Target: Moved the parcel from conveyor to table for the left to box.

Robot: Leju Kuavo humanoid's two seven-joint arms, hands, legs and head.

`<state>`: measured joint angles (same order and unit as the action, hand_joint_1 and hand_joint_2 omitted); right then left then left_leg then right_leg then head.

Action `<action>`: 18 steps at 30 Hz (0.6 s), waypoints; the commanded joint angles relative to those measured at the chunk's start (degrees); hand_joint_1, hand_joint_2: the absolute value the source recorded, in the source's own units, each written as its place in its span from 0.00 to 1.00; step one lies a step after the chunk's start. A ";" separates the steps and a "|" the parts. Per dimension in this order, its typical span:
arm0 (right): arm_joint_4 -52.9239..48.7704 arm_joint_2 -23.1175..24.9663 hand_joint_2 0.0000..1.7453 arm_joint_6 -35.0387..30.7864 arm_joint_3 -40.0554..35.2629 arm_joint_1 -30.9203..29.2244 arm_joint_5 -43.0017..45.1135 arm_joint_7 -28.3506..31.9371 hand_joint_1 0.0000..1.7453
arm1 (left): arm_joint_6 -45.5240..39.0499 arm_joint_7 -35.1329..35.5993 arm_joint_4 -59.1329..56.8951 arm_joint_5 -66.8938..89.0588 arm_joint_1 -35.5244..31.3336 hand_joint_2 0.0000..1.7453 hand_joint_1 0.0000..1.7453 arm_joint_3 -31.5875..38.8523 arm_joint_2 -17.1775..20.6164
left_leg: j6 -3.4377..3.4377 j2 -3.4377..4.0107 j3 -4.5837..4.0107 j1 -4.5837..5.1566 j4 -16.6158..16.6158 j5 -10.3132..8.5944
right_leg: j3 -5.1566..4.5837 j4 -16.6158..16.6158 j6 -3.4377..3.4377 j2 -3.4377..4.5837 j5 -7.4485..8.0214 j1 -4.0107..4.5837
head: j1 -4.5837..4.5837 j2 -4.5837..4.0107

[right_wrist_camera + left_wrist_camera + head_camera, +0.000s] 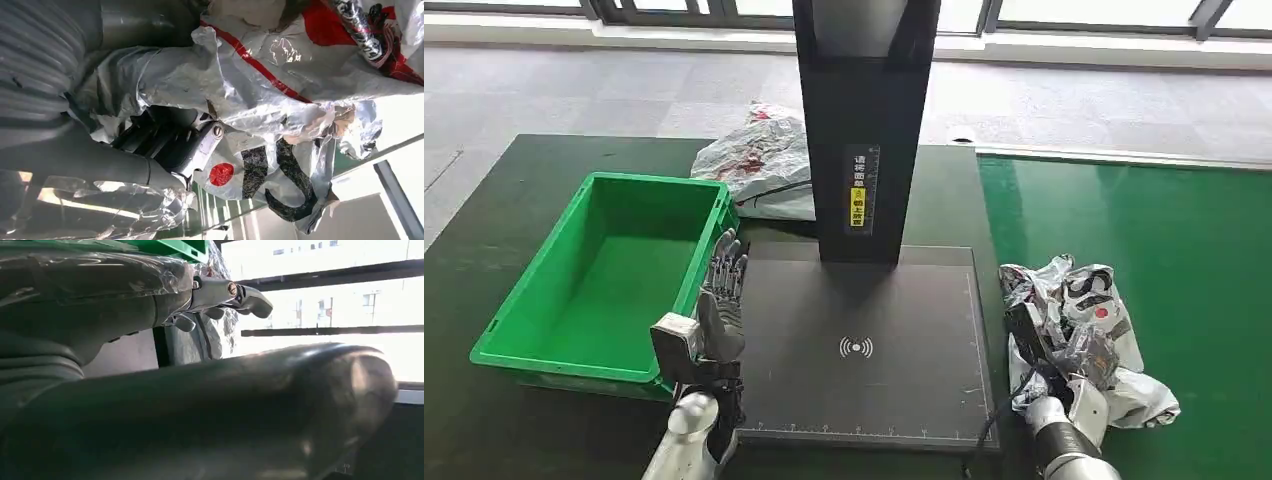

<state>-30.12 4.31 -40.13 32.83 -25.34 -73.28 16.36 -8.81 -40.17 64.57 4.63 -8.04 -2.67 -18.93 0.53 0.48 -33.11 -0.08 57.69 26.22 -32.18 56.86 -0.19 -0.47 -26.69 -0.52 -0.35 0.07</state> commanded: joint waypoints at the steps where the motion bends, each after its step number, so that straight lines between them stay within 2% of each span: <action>1: -29.73 8.42 1.00 5.32 -9.48 8.19 35.35 23.64 1.00 | 0.25 0.17 -0.82 -0.33 0.86 0.00 0.00 1.77 -0.46 | 0.03 0.14 0.03 0.01 -0.05 0.05 | -0.05 0.00 0.03 0.20 0.00 -0.02 | 0.00 0.00; 5: -44.72 7.50 1.00 0.72 -25.11 15.20 45.71 23.64 1.00 | 0.83 0.17 -2.24 -0.15 -0.51 0.00 0.00 1.94 -0.33 | 0.05 0.01 0.08 0.03 -0.10 0.05 | -0.03 -0.01 0.04 0.07 -0.08 -0.03 | 0.00 0.00; 8: -52.62 8.67 1.00 0.13 -27.81 17.92 45.70 23.64 1.00 | 0.96 0.17 -2.56 -0.21 -0.86 0.00 0.00 2.10 -0.24 | 0.02 -0.09 -0.11 0.06 -0.01 0.05 | -0.17 0.12 0.03 0.00 -0.12 -0.06 | 0.00 0.00; 9: -63.12 8.89 1.00 0.13 -34.94 21.52 44.27 23.64 1.00 | 1.32 0.17 -3.65 -0.44 -1.60 0.00 0.00 2.02 0.05 | 0.03 -0.04 -0.07 0.06 -0.04 0.06 | -0.15 0.11 0.03 0.05 -0.13 -0.06 | 0.00 0.00; 12: -63.26 10.56 1.00 0.13 -35.52 22.84 42.34 23.64 1.00 | 1.18 0.17 -3.35 -0.67 -1.27 0.00 0.00 2.31 0.16 | 0.10 0.06 0.03 0.04 -0.06 0.14 | -0.14 0.13 0.09 0.17 -0.20 -0.04 | 0.00 0.00; 18: -62.17 8.76 1.00 0.13 -36.54 21.77 44.34 23.64 1.00 | 1.44 0.17 -3.06 -0.74 -0.92 0.00 0.00 2.33 0.18 | 0.08 -0.18 -0.12 -0.04 -0.04 0.06 | -0.15 0.04 0.05 -0.09 -0.17 0.02 | -0.02 0.00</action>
<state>-85.90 14.12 -39.98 3.21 -4.63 -30.75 40.24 -7.80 -40.17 63.82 4.00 -8.14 -2.62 -18.88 0.61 0.27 -33.26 -0.12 57.67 26.27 -32.34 56.92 -0.13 -0.64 -26.87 -0.49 -0.37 0.07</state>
